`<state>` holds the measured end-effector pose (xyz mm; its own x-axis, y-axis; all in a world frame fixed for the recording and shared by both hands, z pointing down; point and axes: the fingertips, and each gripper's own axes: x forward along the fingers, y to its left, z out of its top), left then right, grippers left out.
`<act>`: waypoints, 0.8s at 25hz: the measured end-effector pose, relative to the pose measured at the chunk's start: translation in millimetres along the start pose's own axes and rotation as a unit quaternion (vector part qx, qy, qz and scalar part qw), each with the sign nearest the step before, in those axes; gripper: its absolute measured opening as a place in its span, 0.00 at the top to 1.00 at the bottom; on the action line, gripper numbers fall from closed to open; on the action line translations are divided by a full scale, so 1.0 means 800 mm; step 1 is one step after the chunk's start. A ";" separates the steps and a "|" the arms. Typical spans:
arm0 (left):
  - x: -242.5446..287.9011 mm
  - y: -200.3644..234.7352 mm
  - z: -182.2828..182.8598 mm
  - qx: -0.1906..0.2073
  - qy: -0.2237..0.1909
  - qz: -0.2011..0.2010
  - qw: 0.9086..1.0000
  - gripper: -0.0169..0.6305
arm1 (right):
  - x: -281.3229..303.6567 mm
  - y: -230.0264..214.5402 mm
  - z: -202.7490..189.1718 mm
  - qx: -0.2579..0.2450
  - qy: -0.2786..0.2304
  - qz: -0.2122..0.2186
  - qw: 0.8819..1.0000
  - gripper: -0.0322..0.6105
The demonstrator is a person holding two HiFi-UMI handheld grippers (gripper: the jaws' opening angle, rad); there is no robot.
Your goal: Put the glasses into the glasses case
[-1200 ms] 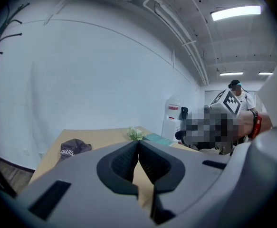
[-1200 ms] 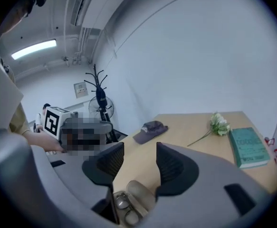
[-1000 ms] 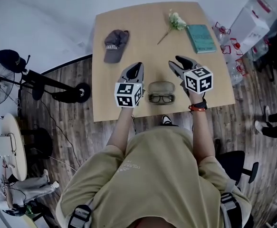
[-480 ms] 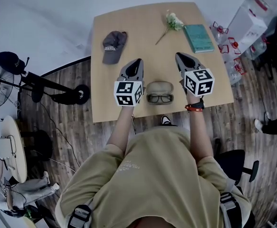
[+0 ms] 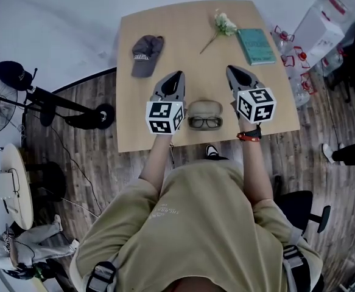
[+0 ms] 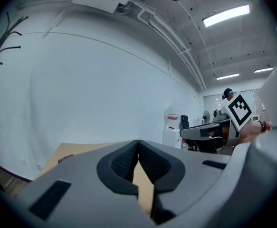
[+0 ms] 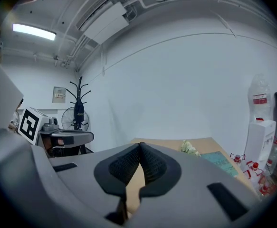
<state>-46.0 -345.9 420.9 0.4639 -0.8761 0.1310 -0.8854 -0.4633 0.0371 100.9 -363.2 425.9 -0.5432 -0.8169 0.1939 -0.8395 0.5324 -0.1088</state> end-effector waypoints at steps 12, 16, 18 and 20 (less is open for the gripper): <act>0.007 -0.004 -0.007 0.003 0.006 0.002 1.000 0.94 | 0.004 0.002 -0.007 0.003 0.001 0.018 1.000 0.93; 0.009 -0.005 -0.014 0.000 0.012 0.001 1.000 0.94 | 0.005 0.005 -0.009 0.013 -0.003 0.029 1.000 0.93; 0.013 -0.006 -0.019 -0.003 0.016 0.003 1.000 0.94 | 0.006 0.002 -0.011 0.014 -0.003 0.034 0.999 0.93; 0.017 -0.004 -0.024 -0.006 0.021 0.006 1.000 0.94 | 0.011 -0.001 -0.015 0.015 0.005 0.038 0.999 0.93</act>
<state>-37.0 -353.9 441.5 0.4521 -0.8749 0.1737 -0.8912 -0.4512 0.0469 96.9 -367.6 439.6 -0.6050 -0.7723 0.1938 -0.7962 0.5857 -0.1519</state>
